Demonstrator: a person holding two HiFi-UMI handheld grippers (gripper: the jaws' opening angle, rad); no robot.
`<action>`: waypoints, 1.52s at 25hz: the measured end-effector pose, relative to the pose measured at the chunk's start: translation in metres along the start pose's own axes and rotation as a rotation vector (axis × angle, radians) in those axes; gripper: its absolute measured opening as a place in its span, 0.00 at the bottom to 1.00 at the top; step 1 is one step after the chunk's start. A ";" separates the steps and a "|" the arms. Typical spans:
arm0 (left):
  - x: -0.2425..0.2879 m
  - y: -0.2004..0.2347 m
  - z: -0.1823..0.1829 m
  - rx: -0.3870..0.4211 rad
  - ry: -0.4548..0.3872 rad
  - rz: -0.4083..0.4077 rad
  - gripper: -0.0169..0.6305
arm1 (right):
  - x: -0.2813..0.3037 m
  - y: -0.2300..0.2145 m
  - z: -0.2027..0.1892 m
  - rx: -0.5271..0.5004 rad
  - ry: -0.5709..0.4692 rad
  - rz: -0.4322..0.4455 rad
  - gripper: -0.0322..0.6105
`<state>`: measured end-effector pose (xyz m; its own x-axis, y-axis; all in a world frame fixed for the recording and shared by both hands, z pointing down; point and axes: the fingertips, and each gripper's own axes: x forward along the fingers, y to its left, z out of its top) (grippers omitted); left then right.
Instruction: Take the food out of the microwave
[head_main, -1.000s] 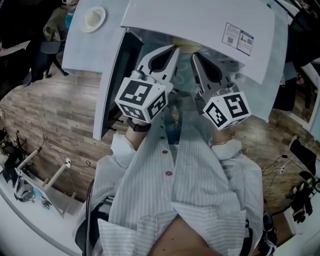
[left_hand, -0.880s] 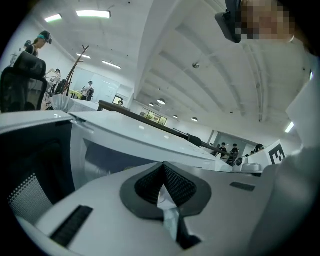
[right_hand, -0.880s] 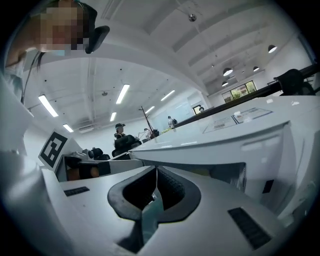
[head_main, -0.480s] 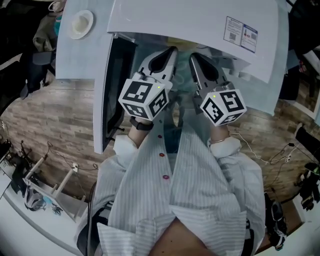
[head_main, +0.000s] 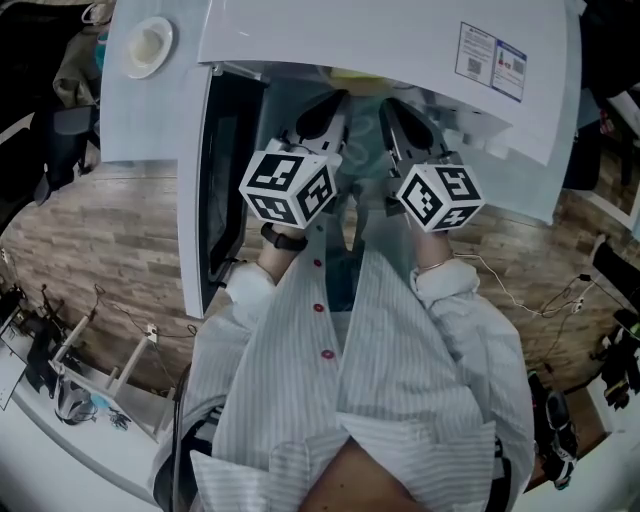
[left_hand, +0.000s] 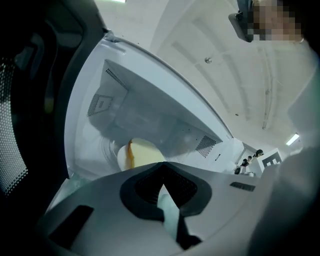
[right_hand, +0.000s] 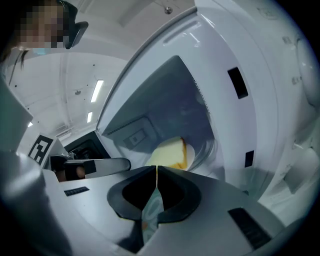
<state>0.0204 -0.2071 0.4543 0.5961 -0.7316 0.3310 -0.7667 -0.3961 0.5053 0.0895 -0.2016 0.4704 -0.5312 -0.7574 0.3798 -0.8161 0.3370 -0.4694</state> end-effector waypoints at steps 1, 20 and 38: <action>0.001 0.002 -0.003 -0.002 0.002 0.002 0.04 | 0.001 -0.003 -0.003 0.005 0.006 -0.006 0.10; 0.011 0.026 -0.038 -0.191 0.040 0.024 0.15 | 0.022 -0.022 -0.032 0.160 0.049 0.000 0.29; 0.029 0.049 -0.038 -0.445 0.031 0.086 0.31 | 0.036 -0.027 -0.022 0.263 0.002 -0.051 0.36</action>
<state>0.0089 -0.2270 0.5186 0.5469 -0.7315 0.4071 -0.6405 -0.0526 0.7661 0.0874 -0.2252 0.5145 -0.4915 -0.7686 0.4094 -0.7548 0.1415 -0.6405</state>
